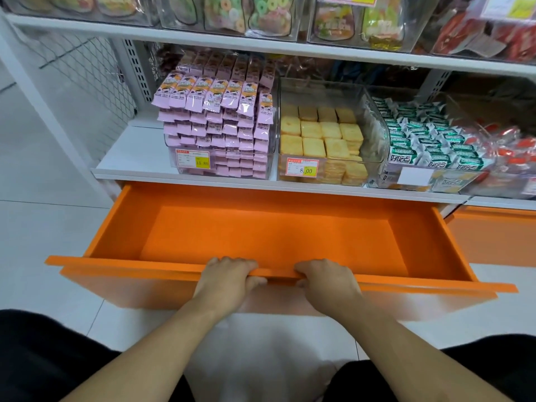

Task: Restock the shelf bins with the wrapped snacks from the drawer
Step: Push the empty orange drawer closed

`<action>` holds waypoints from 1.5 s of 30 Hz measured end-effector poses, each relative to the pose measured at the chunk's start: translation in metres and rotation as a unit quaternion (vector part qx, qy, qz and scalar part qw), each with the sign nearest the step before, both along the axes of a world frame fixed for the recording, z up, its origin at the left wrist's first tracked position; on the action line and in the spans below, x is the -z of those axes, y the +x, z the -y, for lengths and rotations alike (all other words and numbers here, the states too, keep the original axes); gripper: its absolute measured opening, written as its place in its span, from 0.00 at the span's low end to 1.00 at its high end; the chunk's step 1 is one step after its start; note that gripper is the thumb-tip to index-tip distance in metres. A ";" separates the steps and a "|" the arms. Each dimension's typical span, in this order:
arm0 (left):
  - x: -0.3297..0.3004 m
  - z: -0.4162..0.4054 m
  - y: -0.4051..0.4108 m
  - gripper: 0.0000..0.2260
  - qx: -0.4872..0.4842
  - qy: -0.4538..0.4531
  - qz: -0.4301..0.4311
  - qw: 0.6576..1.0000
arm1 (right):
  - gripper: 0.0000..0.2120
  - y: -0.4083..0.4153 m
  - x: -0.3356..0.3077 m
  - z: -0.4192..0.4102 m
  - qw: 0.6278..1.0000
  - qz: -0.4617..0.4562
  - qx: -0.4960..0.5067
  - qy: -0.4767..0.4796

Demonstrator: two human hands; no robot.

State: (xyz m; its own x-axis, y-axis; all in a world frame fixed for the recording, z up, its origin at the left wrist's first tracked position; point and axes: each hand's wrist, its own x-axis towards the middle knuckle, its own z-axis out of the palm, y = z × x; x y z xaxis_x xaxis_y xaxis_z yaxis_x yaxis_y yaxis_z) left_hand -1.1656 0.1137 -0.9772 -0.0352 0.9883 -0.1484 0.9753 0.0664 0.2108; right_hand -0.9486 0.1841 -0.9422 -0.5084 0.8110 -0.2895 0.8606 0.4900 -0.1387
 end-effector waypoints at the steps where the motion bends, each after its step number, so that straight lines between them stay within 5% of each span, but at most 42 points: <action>1: 0.000 -0.004 -0.001 0.18 0.001 0.005 0.000 1.000 | 0.03 -0.001 0.001 -0.004 1.000 -0.005 0.004 0.000; 9: 0.002 -0.039 -0.008 0.19 -0.019 0.018 -0.012 1.000 | 0.05 -0.009 0.012 -0.037 0.999 -0.032 0.017 0.035; 17: -0.006 -0.029 0.003 0.24 -0.088 0.125 0.071 0.986 | 0.37 -0.008 0.004 -0.031 0.996 0.016 0.054 0.075; 20: -0.008 -0.013 0.007 0.19 -0.095 0.161 0.060 0.981 | 0.29 -0.002 -0.003 -0.013 0.990 -0.011 0.099 0.104; 24: -0.003 0.003 0.002 0.13 -0.114 0.118 0.044 0.986 | 0.22 0.009 -0.001 0.001 0.987 0.013 0.157 0.024; 33: 0.020 0.006 -0.004 0.38 -0.184 -0.092 -0.019 0.978 | 0.40 0.036 0.036 -0.007 0.975 0.024 0.214 -0.053; 37: 0.026 0.002 -0.005 0.41 -0.176 -0.095 -0.029 0.979 | 0.48 0.035 0.050 -0.012 0.981 0.047 0.185 -0.025; 45: 0.025 -0.027 -0.025 0.36 -0.172 -0.069 -0.010 0.983 | 0.47 0.045 0.056 -0.050 0.981 0.041 0.188 -0.011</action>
